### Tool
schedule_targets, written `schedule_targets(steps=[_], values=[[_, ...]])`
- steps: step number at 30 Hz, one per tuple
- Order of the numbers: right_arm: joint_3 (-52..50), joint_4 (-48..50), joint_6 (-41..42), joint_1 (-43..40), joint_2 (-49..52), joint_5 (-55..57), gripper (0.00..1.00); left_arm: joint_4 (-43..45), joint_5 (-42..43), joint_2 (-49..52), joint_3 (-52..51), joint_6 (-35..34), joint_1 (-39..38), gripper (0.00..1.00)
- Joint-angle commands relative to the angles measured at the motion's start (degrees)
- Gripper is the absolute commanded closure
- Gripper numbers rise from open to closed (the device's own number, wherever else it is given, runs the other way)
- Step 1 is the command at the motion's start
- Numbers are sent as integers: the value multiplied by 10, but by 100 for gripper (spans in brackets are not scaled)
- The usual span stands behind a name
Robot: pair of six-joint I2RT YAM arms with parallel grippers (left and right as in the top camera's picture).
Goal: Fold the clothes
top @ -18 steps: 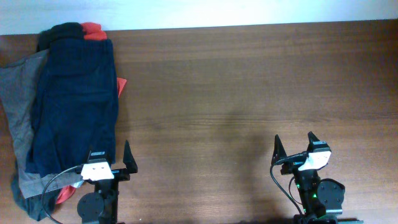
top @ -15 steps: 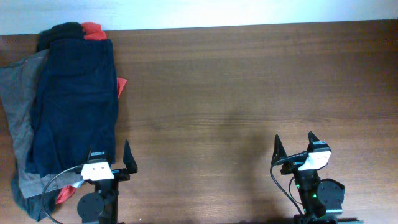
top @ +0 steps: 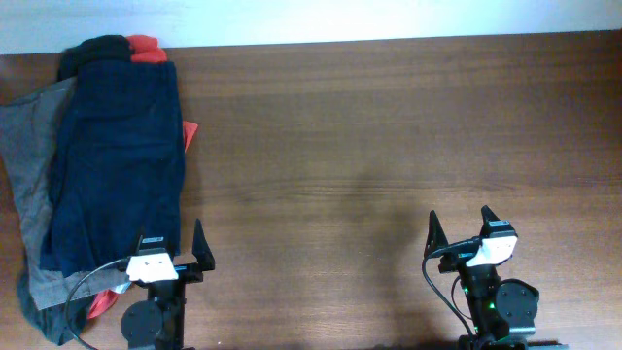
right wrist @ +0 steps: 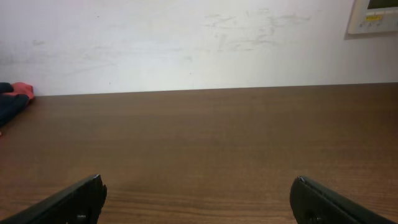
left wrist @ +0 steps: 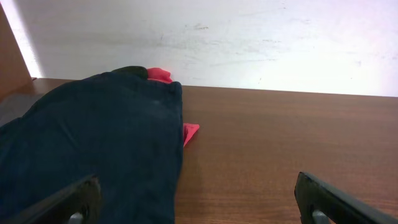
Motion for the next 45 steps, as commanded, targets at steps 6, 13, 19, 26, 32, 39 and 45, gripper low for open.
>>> schedule_targets(steps=[6,13,19,26,32,39,45], values=[[-3,-3,3,-2,-4,7,1,0,2,-5,-4,11,-3,1],[-3,-3,2,-2,-4,7,1,0,2,-5,-4,11,-3,1],[-3,-3,3,-2,-4,7,1,0,2,-5,-4,11,-3,1],[-3,-3,3,-2,-4,7,1,-2,-21,-5,-4,11,-3,1],[-3,-3,2,-2,-4,11,1,6,-21,-5,-4,11,-3,1],[-3,-3,8,-2,-4,0,1,9,-19,-5,-4,11,-3,1],[-3,32,20,-2,-4,-34,1,33,64,-5,-3,10,-3,1]])
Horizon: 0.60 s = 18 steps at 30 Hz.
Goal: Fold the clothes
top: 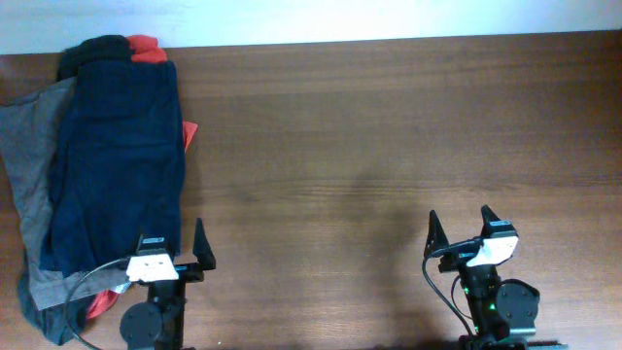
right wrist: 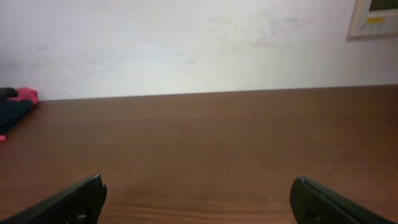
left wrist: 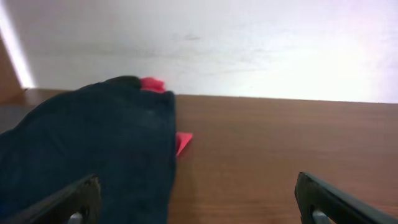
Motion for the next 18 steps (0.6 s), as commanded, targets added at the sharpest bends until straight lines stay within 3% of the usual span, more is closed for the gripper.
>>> schedule_targets(steps=[1,4,9,14,18], values=[[-3,36,11,-2,-4,-38,1,16,51,-1,4,1,-3,1],[9,95,12,-2,-4,-79,1,10,51,37,54,1,-3,1],[76,61,11,-2,22,-90,1,-19,52,162,172,7,-3,1],[194,22,8,-2,139,-112,1,-67,100,386,349,35,-3,1],[315,-20,-22,-2,280,-165,1,-165,110,569,516,37,-3,1]])
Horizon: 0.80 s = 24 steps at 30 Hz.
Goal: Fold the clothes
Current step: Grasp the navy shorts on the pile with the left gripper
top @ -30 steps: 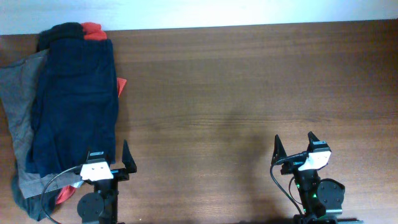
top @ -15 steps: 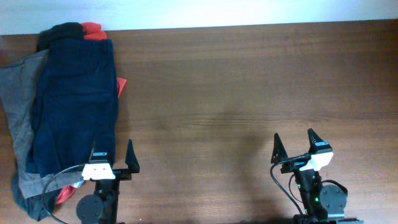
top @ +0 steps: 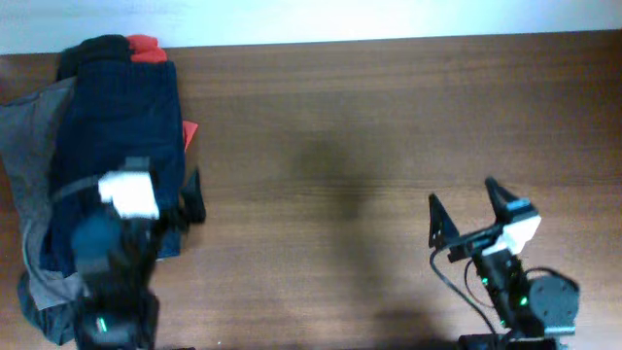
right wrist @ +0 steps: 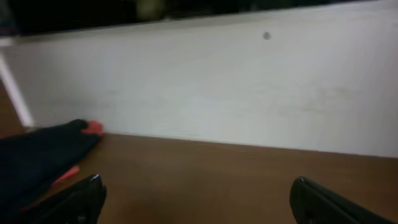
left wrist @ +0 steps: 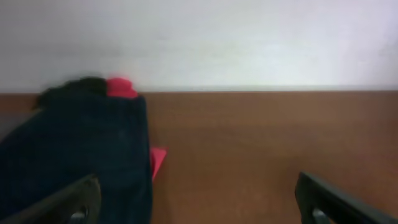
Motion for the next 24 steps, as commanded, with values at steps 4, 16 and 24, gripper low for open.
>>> schedule_targets(steps=[4,16,24], values=[[255,-140,-41,-2,268,-85,1,-237,24,304,329,60,-5,1],[605,-397,-60,-2,733,-218,1,-402,16,641,637,83,-6,1],[605,-417,-77,-2,787,-217,1,-342,-141,786,637,23,-6,18]])
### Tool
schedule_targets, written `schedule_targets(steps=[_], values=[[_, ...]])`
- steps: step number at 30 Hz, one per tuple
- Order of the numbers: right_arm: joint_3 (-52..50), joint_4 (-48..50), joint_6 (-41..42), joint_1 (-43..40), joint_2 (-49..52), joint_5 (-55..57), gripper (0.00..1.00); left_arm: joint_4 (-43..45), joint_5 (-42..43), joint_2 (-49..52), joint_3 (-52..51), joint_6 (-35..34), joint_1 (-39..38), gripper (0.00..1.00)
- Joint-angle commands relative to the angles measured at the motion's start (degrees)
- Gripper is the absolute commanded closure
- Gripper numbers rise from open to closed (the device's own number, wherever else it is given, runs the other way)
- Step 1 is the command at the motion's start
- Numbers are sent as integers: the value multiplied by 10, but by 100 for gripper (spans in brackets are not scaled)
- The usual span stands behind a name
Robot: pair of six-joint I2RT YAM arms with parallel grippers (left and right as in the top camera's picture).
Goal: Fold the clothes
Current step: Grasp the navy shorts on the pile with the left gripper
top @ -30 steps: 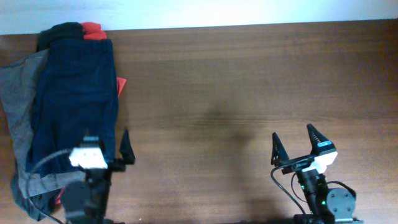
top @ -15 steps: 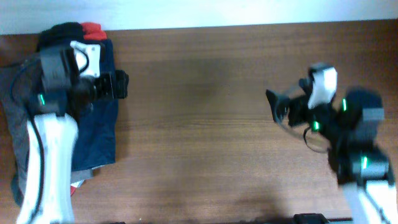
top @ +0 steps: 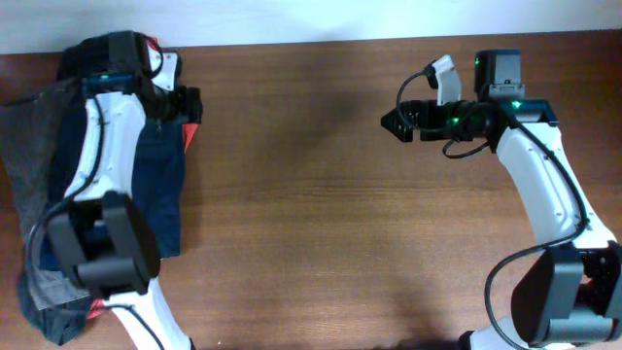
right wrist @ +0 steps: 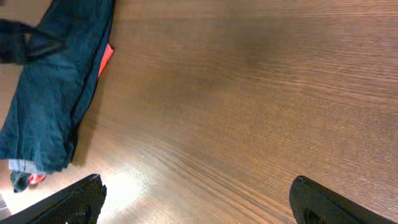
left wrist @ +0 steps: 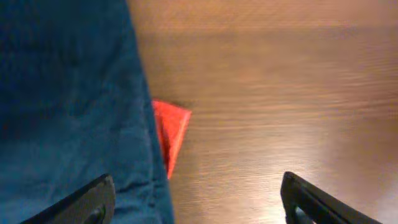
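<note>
A pile of clothes lies along the table's left side. On top is a long navy garment (top: 146,185) (left wrist: 68,106) (right wrist: 56,93). A grey one (top: 24,146) lies under it on the left, and a black one (top: 87,49) at the far end. A red corner (top: 190,134) (left wrist: 169,127) sticks out on the right. My left gripper (top: 187,102) (left wrist: 196,205) hangs open over the navy garment's right edge by the red corner, holding nothing. My right gripper (top: 394,122) (right wrist: 196,202) is open over bare wood at the far right, pointing left towards the pile.
The brown wooden table (top: 321,243) stretches from the pile to the right edge. A white wall runs along the far edge. A red scrap (top: 97,309) and grey cloth reach the front left corner.
My left gripper has moved from above the middle of the navy garment to its far right edge. My right gripper has gone from the front right to the far right, now turned towards the pile.
Both grippers first stood open at the table's front edge, the left beside the pile. They were unchanged at the second moment. Then both had risen, the left above the navy garment. Now both are open near the far side, and the clothes lie as before.
</note>
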Motion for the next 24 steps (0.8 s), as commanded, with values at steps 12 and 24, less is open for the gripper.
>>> schedule_targets(steps=[12,24], values=[[13,-12,-14,-2,-3,-17,3,18,-157,120,9,-36,-2,63],[14,-7,-14,-3,-5,0,38,-163,-159,120,198,-31,-27,99]])
